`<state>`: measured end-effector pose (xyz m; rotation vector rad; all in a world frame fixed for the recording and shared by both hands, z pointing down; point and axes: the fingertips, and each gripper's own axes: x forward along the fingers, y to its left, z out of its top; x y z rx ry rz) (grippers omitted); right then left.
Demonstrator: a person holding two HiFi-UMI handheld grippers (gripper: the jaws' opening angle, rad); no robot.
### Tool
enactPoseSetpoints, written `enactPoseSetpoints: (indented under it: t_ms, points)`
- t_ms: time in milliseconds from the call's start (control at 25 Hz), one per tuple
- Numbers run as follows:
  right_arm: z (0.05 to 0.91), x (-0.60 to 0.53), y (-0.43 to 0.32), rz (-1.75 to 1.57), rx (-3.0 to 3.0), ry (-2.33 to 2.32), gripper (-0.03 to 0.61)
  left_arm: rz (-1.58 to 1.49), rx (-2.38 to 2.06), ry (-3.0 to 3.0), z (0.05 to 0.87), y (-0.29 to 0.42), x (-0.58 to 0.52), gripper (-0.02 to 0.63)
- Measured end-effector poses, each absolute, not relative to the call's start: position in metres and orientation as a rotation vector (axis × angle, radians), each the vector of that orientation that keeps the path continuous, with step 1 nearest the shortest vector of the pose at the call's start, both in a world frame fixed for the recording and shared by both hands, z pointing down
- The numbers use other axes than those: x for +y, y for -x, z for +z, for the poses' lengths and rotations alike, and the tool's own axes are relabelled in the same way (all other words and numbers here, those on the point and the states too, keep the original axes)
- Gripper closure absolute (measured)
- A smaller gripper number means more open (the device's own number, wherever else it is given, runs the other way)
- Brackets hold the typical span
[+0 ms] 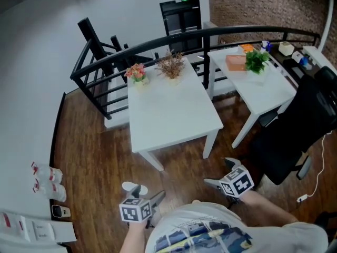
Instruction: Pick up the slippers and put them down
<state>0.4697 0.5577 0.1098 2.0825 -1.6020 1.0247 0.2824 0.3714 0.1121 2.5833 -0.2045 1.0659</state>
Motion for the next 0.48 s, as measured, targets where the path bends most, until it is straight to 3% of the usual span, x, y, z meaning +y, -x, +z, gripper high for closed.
enactPoseSetpoints:
  t_ms: [480]
  points:
    - [0.11, 0.583, -0.488, 1.028, -1.613, -2.08, 0.052, 1.067, -0.156, -2.62, 0.107, -0.32, 0.401, 0.126]
